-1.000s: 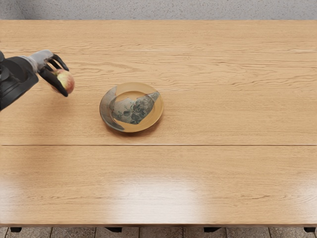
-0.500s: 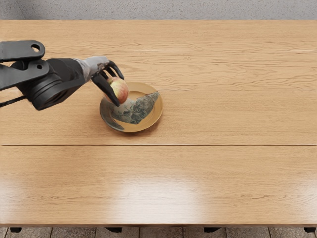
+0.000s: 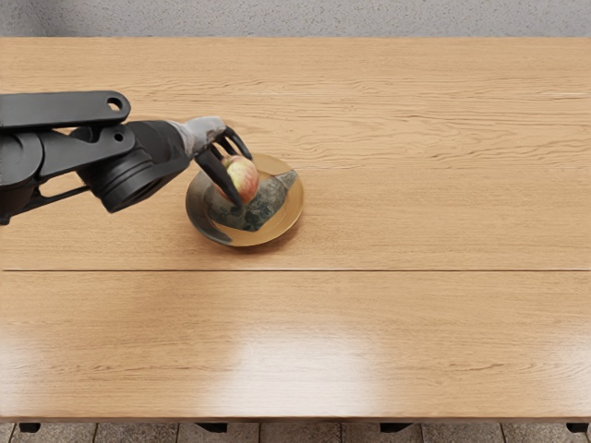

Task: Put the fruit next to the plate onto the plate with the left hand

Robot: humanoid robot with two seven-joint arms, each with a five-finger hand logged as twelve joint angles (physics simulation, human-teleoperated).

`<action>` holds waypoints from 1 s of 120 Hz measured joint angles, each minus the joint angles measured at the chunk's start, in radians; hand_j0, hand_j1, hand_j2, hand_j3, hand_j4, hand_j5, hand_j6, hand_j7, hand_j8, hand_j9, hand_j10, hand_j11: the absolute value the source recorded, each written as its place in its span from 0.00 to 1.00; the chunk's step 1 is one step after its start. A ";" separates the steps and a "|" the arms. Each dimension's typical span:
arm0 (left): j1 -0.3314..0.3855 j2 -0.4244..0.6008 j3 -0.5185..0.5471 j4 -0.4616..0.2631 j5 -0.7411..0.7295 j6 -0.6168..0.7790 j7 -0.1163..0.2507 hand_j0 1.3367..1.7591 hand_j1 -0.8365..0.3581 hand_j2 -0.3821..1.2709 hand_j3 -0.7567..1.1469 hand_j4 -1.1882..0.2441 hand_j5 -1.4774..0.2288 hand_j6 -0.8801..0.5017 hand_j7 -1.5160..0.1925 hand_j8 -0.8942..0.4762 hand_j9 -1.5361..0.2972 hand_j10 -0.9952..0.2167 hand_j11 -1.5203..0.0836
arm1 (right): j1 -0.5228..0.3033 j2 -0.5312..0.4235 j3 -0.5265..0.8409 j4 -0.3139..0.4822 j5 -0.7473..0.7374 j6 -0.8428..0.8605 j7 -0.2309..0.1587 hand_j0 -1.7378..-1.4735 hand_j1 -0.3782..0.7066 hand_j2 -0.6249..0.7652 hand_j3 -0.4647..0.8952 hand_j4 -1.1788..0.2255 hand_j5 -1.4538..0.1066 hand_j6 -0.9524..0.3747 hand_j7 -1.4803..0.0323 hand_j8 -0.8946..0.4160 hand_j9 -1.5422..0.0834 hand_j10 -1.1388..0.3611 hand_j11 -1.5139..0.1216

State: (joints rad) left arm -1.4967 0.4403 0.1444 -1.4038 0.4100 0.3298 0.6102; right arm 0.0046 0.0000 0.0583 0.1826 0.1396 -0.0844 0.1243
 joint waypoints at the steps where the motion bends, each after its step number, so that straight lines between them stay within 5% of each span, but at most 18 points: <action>1: 0.000 0.000 0.000 0.000 0.000 0.000 0.000 0.75 0.56 0.45 0.40 0.49 0.37 0.40 0.39 0.42 0.38 0.41 0.43 | 0.000 0.000 0.000 0.000 0.000 0.000 0.000 0.30 0.07 0.44 0.34 0.81 0.90 0.69 0.95 0.66 0.92 0.74 0.90; 26: 0.001 -0.009 -0.002 0.012 0.001 0.001 0.001 0.76 0.67 0.33 0.40 0.59 0.56 0.43 0.58 0.45 0.55 0.54 0.63 | 0.001 0.000 0.000 0.000 0.000 0.000 0.000 0.30 0.07 0.44 0.34 0.81 0.90 0.69 0.95 0.66 0.92 0.74 0.90; 62: 0.009 0.065 -0.045 0.003 -0.002 -0.017 0.001 0.76 0.72 0.28 0.40 0.64 0.65 0.45 0.67 0.46 0.64 0.59 0.72 | 0.002 0.000 0.000 0.000 0.000 0.000 0.000 0.30 0.07 0.44 0.34 0.81 0.90 0.69 0.95 0.66 0.92 0.74 0.90; 81: 0.224 0.230 -0.277 -0.030 -0.008 -0.210 0.001 0.76 0.73 0.27 0.40 0.65 0.66 0.45 0.68 0.46 0.65 0.60 0.73 | 0.002 0.000 0.000 0.000 0.000 0.000 0.000 0.30 0.07 0.44 0.34 0.81 0.90 0.69 0.95 0.66 0.92 0.74 0.90; 120: 0.529 0.427 -0.774 -0.060 -0.052 -0.666 0.001 0.76 0.74 0.26 0.40 0.65 0.67 0.45 0.69 0.47 0.66 0.61 0.74 | 0.002 0.000 0.000 0.000 0.000 0.000 0.000 0.30 0.07 0.44 0.34 0.81 0.90 0.69 0.95 0.66 0.92 0.74 0.90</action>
State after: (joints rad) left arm -0.9679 0.8677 -0.6297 -1.4635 0.3580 -0.3367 0.6109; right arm 0.0061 0.0000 0.0583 0.1825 0.1395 -0.0844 0.1244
